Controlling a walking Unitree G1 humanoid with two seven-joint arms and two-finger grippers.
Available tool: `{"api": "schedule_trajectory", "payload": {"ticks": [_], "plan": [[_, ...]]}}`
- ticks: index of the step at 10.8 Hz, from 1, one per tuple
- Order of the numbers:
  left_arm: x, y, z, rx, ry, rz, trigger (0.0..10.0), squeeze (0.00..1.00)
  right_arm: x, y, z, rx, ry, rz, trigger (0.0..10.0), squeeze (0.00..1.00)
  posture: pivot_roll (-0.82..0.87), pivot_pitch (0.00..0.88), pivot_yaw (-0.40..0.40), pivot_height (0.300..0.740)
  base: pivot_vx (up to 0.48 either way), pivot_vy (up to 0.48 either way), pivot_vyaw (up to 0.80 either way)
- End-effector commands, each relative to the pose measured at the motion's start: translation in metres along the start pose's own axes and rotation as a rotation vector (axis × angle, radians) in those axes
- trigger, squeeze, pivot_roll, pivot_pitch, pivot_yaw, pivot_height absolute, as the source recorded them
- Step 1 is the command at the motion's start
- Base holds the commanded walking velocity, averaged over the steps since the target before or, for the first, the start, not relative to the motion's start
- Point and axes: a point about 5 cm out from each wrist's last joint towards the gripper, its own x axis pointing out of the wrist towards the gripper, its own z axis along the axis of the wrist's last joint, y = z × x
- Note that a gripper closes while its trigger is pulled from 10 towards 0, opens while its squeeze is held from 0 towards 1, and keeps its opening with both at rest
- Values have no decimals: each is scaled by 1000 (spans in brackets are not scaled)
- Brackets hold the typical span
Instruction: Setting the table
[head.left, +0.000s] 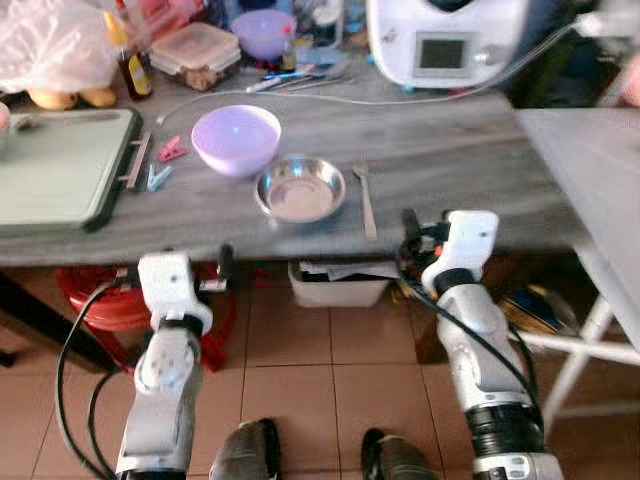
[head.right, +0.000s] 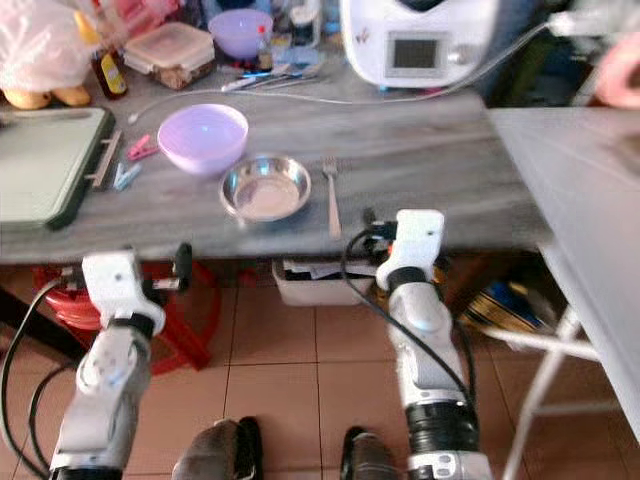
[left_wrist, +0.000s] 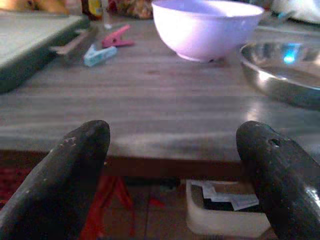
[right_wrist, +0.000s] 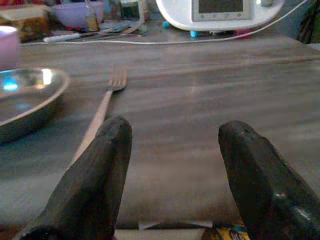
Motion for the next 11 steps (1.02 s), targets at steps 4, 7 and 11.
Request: {"api": "schedule_trajectory", "payload": {"ticks": [4, 7, 11], "plan": [[2, -1, 3, -6, -3, -9, 10000, 0, 0, -1, 5, 9, 1, -10, 10000, 0, -3, 76, 51, 740, -261, 0, 0], [3, -6, 6, -14, -23, -35, 10000, 0, 2, -1, 7, 5, 3, -8, 10000, 0, 0, 74, 47, 740, -87, 0, 0], [0, -11, 8, -25, -33, -84, 10000, 0, 4, 0, 4, 20, 24, 3, 10000, 0, 1, 72, 46, 740, 0, -219, -300]]}}
